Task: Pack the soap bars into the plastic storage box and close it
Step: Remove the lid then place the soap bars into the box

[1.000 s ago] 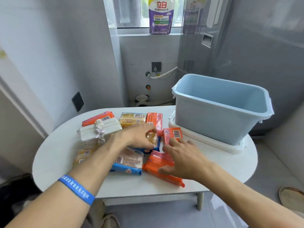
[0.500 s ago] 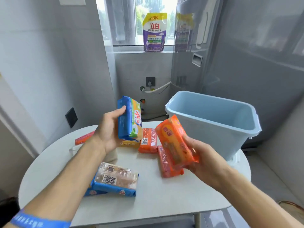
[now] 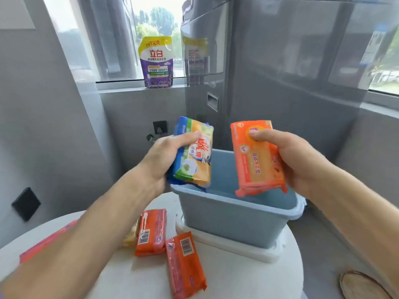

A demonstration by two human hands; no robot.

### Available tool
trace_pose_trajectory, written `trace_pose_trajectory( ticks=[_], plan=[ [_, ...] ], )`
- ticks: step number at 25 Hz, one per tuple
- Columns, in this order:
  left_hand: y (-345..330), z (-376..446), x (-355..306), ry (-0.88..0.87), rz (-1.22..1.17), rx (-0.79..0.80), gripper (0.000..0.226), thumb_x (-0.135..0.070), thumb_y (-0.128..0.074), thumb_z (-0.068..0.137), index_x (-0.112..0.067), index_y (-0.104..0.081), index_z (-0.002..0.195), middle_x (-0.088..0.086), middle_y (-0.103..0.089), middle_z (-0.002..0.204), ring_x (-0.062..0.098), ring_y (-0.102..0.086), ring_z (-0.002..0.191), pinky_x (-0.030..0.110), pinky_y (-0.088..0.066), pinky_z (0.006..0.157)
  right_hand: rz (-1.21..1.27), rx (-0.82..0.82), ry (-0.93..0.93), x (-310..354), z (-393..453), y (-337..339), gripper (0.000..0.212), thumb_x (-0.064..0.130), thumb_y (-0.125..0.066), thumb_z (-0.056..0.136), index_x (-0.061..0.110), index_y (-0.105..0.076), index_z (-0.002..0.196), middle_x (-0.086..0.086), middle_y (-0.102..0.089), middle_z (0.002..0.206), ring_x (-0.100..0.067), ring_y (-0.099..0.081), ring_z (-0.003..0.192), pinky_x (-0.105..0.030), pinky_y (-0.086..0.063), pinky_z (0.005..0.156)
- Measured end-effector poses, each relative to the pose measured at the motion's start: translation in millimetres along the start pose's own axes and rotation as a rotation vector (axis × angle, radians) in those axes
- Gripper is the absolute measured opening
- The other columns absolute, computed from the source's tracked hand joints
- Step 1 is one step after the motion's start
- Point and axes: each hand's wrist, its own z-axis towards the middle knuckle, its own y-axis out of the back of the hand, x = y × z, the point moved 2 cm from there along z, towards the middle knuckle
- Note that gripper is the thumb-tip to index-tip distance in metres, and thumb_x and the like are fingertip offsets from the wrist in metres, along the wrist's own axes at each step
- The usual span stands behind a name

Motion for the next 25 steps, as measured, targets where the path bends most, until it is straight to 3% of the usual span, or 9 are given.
trace_pose_trajectory(
  ticks=[3, 6, 10, 14, 15, 17, 19, 21, 25],
  plan=[
    [-12.0, 61.7, -3.1, 0.012, 0.466, 0.036, 0.037, -0.013, -0.075, 0.08, -0.01, -0.061, 0.114, 0.013, -0.074, 0.104, 0.023, -0.073, 0.079, 0.032, -0.058, 0.061, -0.509, 0.019, -0.026, -4.1, 50.5, 26.0, 0.029, 0.018, -0.076, 0.08, 0.016, -0.064, 0.107, -0.017, -0.075, 0.098, -0.024, -0.073, 0.071, -0.043, -0.06, 0.066],
    [-14.6, 104.9, 25.2, 0.098, 0.798, 0.169, 0.049, -0.009, -0.078, 0.077, -0.025, -0.052, 0.115, 0.009, -0.07, 0.103, 0.024, -0.071, 0.08, 0.029, -0.052, 0.053, -0.754, 0.079, -0.106, -34.8, 81.8, 36.8, 0.03, 0.014, -0.076, 0.08, 0.02, -0.06, 0.105, -0.013, -0.071, 0.093, -0.028, -0.074, 0.069, -0.041, -0.06, 0.054],
    [-20.7, 127.3, 60.0, 0.174, 1.089, 0.258, 0.042, -0.008, -0.075, 0.08, -0.025, -0.056, 0.113, 0.002, -0.064, 0.097, 0.018, -0.064, 0.072, 0.022, -0.044, 0.041, -0.991, 0.201, -0.197, -67.1, 103.5, 33.9, 0.033, 0.016, -0.076, 0.08, 0.019, -0.054, 0.103, -0.009, -0.068, 0.097, -0.028, -0.074, 0.081, -0.041, -0.063, 0.059],
    [-17.4, 136.2, 84.9, 0.28, 1.104, 0.233, 0.035, -0.007, -0.067, 0.084, -0.021, -0.053, 0.113, 0.005, -0.06, 0.103, 0.021, -0.063, 0.079, 0.027, -0.048, 0.05, -1.262, 0.291, -0.239, -81.9, 111.2, 32.3, 0.032, 0.02, -0.069, 0.084, 0.018, -0.048, 0.107, -0.007, -0.063, 0.105, -0.028, -0.07, 0.09, -0.044, -0.062, 0.07],
    [-17.3, 136.6, 87.3, 0.262, 1.166, 0.243, 0.033, -0.01, -0.065, 0.085, -0.02, -0.053, 0.113, 0.005, -0.06, 0.106, 0.023, -0.062, 0.085, 0.029, -0.049, 0.056, -1.397, 0.299, -0.198, -80.8, 110.4, 31.2, 0.031, 0.025, -0.068, 0.085, 0.018, -0.049, 0.108, -0.008, -0.064, 0.108, -0.028, -0.068, 0.091, -0.042, -0.06, 0.069],
    [-17.9, 136.8, 85.5, 0.102, 1.522, 0.331, 0.03, -0.019, -0.061, 0.086, -0.018, -0.054, 0.116, 0.005, -0.058, 0.114, 0.025, -0.058, 0.098, 0.031, -0.047, 0.071, -1.813, 0.287, -0.029, -77.1, 107.5, 26.7, 0.03, 0.034, -0.065, 0.086, 0.018, -0.054, 0.11, -0.005, -0.066, 0.112, -0.029, -0.065, 0.098, -0.033, -0.044, 0.064],
    [-19.6, 132.6, 84.6, -0.119, 1.894, 0.444, 0.026, -0.017, -0.059, 0.085, -0.017, -0.058, 0.111, 0.005, -0.054, 0.112, 0.026, -0.055, 0.102, 0.033, -0.044, 0.075, -2.112, 0.292, 0.145, -78.1, 104.5, 23.8, 0.021, 0.027, -0.059, 0.089, 0.019, -0.061, 0.109, -0.001, -0.068, 0.114, -0.027, -0.066, 0.104, -0.03, -0.036, 0.063],
    [-15.0, 128.8, 86.7, -0.178, 2.051, 0.531, 0.02, -0.016, -0.063, 0.079, -0.017, -0.062, 0.099, 0.002, -0.055, 0.101, 0.025, -0.057, 0.096, 0.034, -0.047, 0.07, -2.219, 0.385, 0.178, -87.3, 100.7, 23.9, 0.021, 0.018, -0.055, 0.089, 0.02, -0.065, 0.108, -0.001, -0.07, 0.114, -0.026, -0.067, 0.105, -0.031, -0.037, 0.064],
    [-14.3, 120.2, 85.6, -0.032, 2.04, 0.576, 0.019, -0.028, -0.068, 0.078, -0.016, -0.065, 0.093, 0.002, -0.065, 0.088, 0.026, -0.06, 0.079, 0.03, -0.046, 0.063, -2.08, 0.537, -0.034, -95.3, 103.7, 29.1, 0.019, 0.027, -0.061, 0.085, 0.021, -0.067, 0.103, -0.002, -0.069, 0.106, -0.027, -0.064, 0.093, -0.033, -0.046, 0.068]
  ],
)
